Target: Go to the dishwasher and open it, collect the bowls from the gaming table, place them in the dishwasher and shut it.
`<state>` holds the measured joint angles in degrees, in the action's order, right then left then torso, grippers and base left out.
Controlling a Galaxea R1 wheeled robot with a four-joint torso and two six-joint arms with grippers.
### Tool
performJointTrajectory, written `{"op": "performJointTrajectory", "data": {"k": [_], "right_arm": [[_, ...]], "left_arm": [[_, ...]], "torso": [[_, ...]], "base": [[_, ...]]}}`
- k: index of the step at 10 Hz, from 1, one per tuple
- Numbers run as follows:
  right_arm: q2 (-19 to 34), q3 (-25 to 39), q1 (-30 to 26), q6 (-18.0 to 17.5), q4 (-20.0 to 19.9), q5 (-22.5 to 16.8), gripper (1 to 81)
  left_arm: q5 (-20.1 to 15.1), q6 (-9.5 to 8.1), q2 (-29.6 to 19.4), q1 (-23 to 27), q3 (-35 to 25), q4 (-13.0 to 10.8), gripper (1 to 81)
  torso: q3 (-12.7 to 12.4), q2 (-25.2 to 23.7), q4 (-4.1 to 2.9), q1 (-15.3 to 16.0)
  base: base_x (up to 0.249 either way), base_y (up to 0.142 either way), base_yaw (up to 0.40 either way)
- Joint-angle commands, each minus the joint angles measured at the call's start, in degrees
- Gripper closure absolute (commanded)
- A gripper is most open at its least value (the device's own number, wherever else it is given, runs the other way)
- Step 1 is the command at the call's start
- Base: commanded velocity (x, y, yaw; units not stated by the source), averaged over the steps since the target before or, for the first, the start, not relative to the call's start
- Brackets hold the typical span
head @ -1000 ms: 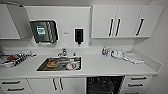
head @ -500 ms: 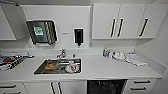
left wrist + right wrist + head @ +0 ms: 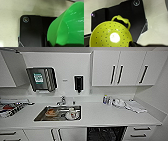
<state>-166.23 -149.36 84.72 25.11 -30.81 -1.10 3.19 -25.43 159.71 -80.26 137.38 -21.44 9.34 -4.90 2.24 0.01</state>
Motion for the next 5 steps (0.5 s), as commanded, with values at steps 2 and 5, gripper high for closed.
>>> {"op": "performJointTrajectory", "data": {"k": [2, 5], "right_arm": [[2.02, 2.06, -3.2, 0.2, -0.22, -4.09, 81.1], [5.96, 7.06, -3.99, 0.02, -0.57, -4.44, 81.1]], "left_arm": [[2.52, 0.47, -4.57, 2.26, -7.12, -2.02, 81.1], [2.69, 0.29, -9.39, 2.43, -13.78, -1.94, 81.1]], "torso": [[0.0, 0.0, 0.0, 0.0], [0.0, 0.0, 0.0, -0.01]], "base": [[0.0, 0.0, 0.0], [0.0, 0.0, 0.0]]}}
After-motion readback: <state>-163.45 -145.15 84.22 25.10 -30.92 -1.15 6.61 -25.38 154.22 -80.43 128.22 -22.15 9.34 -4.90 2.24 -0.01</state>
